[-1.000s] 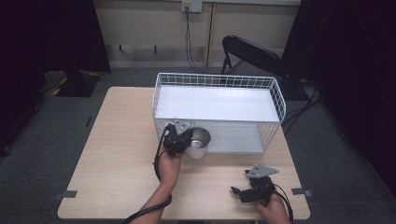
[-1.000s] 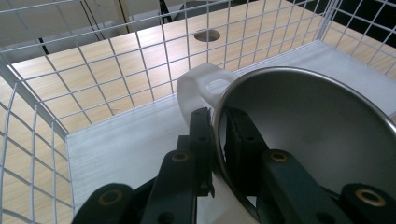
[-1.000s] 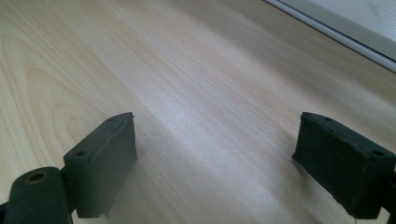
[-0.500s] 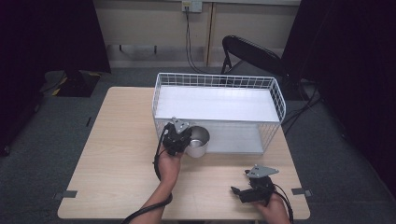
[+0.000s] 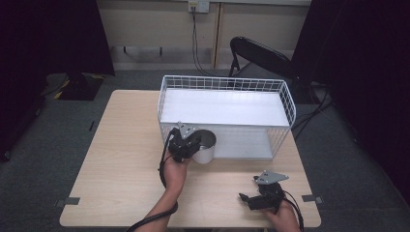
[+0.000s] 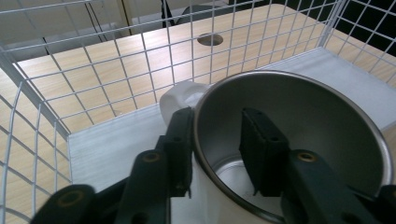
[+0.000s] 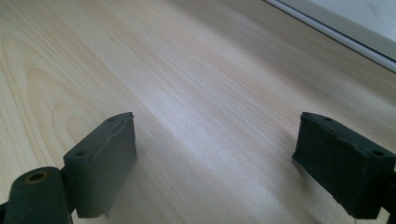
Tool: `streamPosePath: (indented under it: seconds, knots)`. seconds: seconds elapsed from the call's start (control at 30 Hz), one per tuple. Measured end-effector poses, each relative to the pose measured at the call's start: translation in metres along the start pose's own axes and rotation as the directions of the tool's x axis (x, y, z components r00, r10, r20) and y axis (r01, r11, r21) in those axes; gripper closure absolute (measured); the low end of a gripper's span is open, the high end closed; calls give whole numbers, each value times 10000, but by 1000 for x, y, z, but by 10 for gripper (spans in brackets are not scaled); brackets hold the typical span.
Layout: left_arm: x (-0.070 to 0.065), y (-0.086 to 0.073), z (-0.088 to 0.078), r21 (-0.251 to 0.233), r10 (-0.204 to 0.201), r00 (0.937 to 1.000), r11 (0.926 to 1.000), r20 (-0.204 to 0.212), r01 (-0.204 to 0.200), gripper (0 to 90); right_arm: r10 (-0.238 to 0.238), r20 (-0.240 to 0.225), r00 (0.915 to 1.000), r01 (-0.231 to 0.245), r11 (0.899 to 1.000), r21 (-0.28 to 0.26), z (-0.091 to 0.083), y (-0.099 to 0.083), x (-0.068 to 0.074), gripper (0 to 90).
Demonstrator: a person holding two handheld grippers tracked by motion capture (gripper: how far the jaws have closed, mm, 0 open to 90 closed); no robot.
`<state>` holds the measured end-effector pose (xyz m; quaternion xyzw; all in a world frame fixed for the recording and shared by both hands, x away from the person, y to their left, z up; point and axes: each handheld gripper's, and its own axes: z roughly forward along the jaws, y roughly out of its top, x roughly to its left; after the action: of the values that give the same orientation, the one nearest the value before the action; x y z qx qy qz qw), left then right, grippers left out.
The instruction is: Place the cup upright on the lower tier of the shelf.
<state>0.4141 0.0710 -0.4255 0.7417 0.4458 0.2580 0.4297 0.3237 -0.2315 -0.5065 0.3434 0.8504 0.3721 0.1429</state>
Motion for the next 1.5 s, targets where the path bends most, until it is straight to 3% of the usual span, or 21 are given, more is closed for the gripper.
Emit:
streamPosePath:
  seconds: [0.1,0.2,0.5,0.9,1.5]
  knots:
    - [-1,0,-1,-30,20,10000,10000,94,-20,567,-1,2,10000,1,10000,-1,0,0,0,116]
    - [-2,1,-4,-182,-212,9993,9996,297,218,465,1,3,10000,-1,10000,0,0,0,0,116]
    - [-7,6,-20,-453,68,9989,9990,465,-47,266,17,8,10000,-17,10000,4,0,0,0,116]
    - [-9,0,-39,-316,253,9945,9993,1016,-222,226,29,19,10000,-29,10000,8,0,0,0,116]
    - [-15,-21,-42,-59,308,9945,9995,1004,-304,184,32,14,10000,-32,10000,8,0,0,0,116]
